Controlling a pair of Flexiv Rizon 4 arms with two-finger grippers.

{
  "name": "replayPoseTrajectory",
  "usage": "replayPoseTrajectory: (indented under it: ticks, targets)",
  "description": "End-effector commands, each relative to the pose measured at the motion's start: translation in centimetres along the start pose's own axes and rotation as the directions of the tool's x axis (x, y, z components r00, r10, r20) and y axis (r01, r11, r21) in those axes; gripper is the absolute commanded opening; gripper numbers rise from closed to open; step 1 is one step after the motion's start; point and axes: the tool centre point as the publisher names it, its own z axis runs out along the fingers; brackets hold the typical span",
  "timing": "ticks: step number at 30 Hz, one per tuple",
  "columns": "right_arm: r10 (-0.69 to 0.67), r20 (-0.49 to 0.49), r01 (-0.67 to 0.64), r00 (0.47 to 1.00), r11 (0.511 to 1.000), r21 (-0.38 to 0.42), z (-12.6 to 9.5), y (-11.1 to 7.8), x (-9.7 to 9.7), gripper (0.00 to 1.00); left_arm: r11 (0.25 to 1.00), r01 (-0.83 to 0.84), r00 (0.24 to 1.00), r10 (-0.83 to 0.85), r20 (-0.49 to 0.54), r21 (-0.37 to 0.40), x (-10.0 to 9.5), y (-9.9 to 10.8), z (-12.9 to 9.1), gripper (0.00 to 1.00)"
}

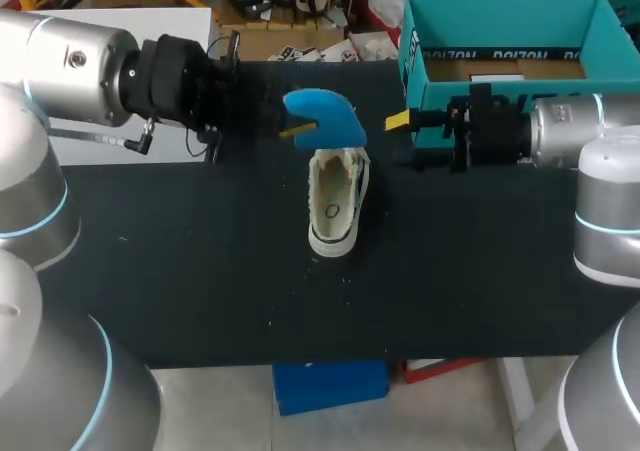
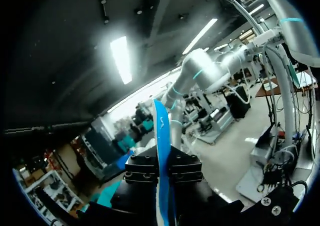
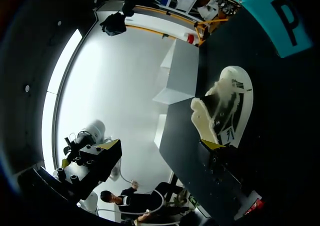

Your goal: Take the shoe out of the shoebox, open the shoe tongue, remove and reinsert the insole, then place the shoe into the shoebox

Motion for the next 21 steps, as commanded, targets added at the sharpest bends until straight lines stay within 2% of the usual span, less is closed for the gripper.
replayPoseTrajectory:
  ticks: [1,2,3,5,7,9,11,14,21]
  targets:
    - [0.000,0.001,0.000,1.000,1.000,-0.003,0.1,-0.1,0.0,1.00,0.986,-0.135,0.985,0.144,0.093,-0.094,5.5,0.9,-1.3,0.00]
    - [0.000,0.001,0.000,1.000,1.000,-0.003,0.1,-0.1,0.0,1.00,0.983,-0.154,0.981,0.164,0.100,-0.097,6.4,1.1,-1.5,0.00]
    - [0.000,0.001,0.000,1.000,1.000,-0.003,0.1,-0.1,0.0,1.00,0.963,-0.221,0.968,0.237,0.087,-0.155,7.3,1.4,-1.6,0.00]
    - [0.000,0.001,0.000,1.000,1.000,-0.003,0.1,-0.1,0.0,1.00,0.956,-0.265,0.955,0.278,0.103,-0.122,9.1,1.8,-1.7,0.00]
    - [0.000,0.001,0.000,1.000,1.000,-0.003,0.1,-0.1,0.0,1.00,0.914,-0.362,0.922,0.379,0.073,-0.182,10.7,2.4,-1.9,0.00]
    - [0.000,0.001,0.000,1.000,1.000,-0.003,0.1,-0.1,0.0,1.00,0.881,-0.428,0.889,0.450,0.079,-0.201,12.1,3.2,-2.0,0.00]
    - [0.000,0.001,0.000,1.000,1.000,-0.003,0.1,-0.1,0.0,1.00,0.826,-0.515,0.844,0.535,0.031,-0.229,13.7,4.0,-2.0,0.00]
    - [0.000,0.001,0.000,1.000,1.000,-0.003,0.1,-0.1,0.0,1.00,0.839,-0.499,0.854,0.519,0.042,-0.219,16.0,5.0,-2.1,0.00]
    - [0.000,0.001,0.000,1.000,1.000,-0.003,0.1,-0.1,0.0,1.00,0.839,-0.499,0.854,0.519,0.042,-0.219,16.0,5.0,-2.1,0.00]
